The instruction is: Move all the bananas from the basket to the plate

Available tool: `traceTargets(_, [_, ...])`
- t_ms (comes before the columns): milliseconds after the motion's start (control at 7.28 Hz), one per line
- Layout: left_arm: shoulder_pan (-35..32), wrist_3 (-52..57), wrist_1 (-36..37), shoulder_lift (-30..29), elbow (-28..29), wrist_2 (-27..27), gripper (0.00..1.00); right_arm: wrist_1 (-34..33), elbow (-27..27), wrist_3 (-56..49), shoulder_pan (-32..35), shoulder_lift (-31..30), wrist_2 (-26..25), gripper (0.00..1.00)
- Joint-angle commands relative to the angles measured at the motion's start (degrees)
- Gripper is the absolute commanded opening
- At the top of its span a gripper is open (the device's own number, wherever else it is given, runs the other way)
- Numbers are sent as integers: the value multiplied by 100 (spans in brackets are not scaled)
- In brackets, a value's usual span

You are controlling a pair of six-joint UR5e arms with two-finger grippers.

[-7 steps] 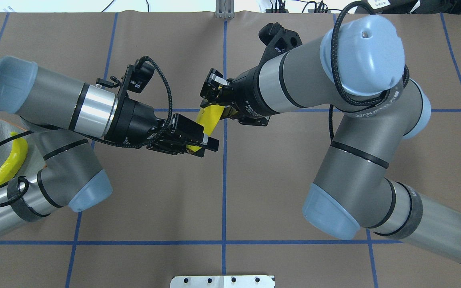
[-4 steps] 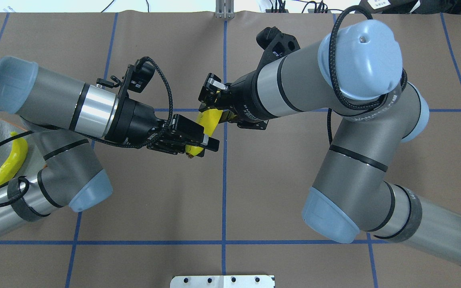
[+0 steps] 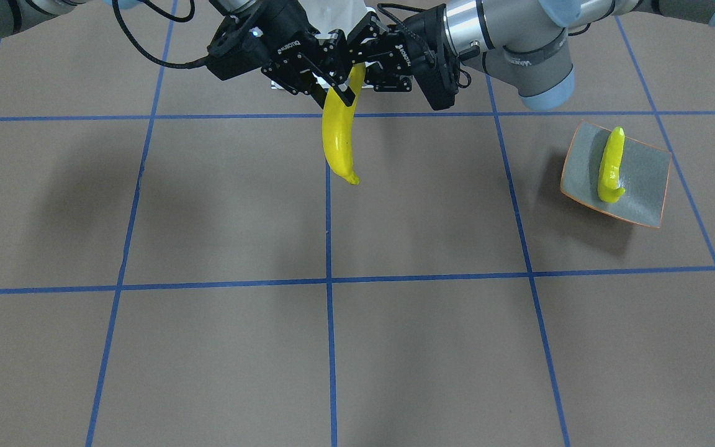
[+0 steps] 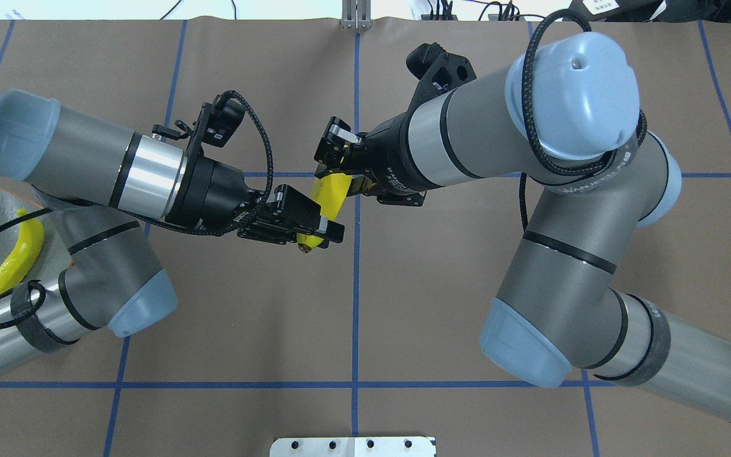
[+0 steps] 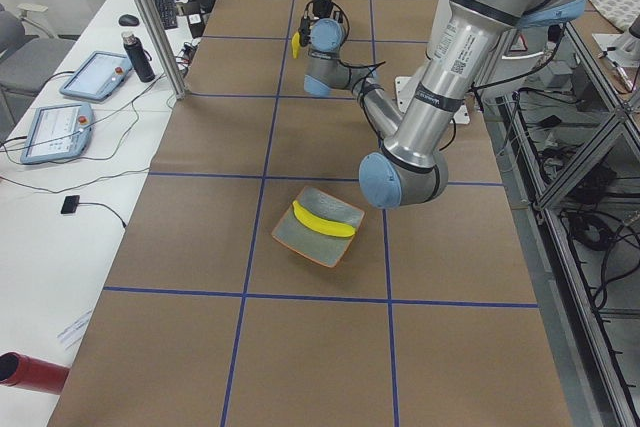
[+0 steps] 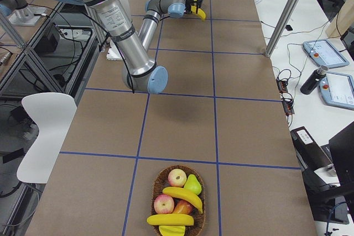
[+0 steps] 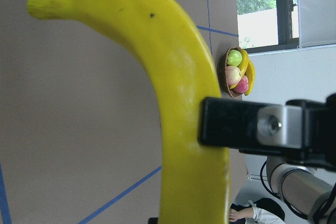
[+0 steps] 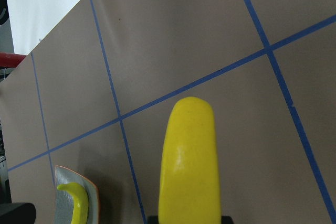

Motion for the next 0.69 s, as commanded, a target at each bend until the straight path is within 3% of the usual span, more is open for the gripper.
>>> traceTargets(0, [-16, 6, 0, 26, -10, 3, 0, -1, 40, -362, 190, -31, -58, 100])
traceTargets(137, [-51, 15, 9, 43, -18, -5, 0, -27, 57, -478, 514, -66, 47, 100])
traceTargets(412, [-365, 111, 26, 1013, -499, 4, 0, -71, 48, -837, 1208, -721, 512, 100])
traceTargets(549, [-585, 451, -9, 1698, -806, -14, 0, -80, 14, -1135, 1438, -1108, 514, 100])
